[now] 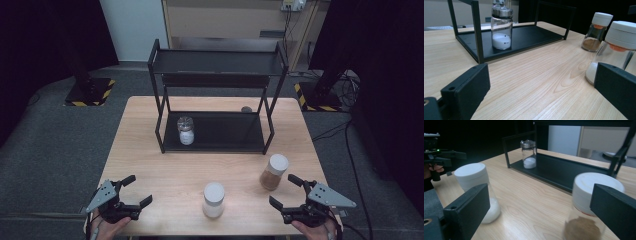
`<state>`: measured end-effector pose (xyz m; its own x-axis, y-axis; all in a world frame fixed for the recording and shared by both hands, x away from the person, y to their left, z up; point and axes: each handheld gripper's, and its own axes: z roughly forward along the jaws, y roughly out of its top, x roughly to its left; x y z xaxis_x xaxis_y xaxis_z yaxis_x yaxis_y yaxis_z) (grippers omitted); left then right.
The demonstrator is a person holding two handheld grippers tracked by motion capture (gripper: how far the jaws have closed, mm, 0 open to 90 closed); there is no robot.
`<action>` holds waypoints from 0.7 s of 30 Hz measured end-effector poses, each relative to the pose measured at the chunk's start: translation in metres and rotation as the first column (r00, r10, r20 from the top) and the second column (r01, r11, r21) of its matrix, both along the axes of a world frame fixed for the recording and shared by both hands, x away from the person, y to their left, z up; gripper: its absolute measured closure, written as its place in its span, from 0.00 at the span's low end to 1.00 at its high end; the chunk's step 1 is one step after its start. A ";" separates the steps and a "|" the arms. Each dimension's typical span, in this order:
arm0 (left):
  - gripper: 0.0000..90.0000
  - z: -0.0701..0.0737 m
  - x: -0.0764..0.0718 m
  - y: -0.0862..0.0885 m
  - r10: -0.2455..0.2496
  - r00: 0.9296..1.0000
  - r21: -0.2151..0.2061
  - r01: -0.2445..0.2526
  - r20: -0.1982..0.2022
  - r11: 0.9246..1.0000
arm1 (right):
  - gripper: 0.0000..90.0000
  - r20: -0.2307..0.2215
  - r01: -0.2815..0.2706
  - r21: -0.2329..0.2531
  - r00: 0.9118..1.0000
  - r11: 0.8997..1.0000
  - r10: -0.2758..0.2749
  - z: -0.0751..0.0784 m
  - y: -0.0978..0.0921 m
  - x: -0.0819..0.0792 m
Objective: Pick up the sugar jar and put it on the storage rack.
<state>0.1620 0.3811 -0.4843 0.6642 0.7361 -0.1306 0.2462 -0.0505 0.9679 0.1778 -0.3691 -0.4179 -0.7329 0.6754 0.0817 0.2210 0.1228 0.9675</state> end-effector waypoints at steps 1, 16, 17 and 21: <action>0.00 0.000 0.000 0.000 0.000 1.000 0.000 0.000 0.001 1.000 | 0.04 0.001 -0.005 -0.003 1.000 1.000 0.005 0.001 0.002 0.001; 0.00 0.000 0.000 0.000 0.005 1.000 0.004 -0.005 0.004 1.000 | 0.04 0.021 -0.055 0.000 0.998 0.998 0.055 0.011 0.026 0.011; 0.00 0.000 0.000 0.000 0.004 1.000 0.003 -0.004 0.004 1.000 | 0.04 0.021 -0.059 0.000 0.998 0.998 0.059 0.012 0.028 0.011; 0.00 -0.001 0.000 0.000 0.002 1.000 0.005 -0.002 0.005 1.000 | 0.04 0.015 -0.083 -0.009 0.996 0.997 0.083 0.013 0.036 0.015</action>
<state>0.1618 0.3807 -0.4849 0.6634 0.7380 -0.1235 0.2410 -0.0544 0.9690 0.1928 -0.3333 -0.4048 -0.7876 0.6128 0.0651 0.1952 0.1479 0.9695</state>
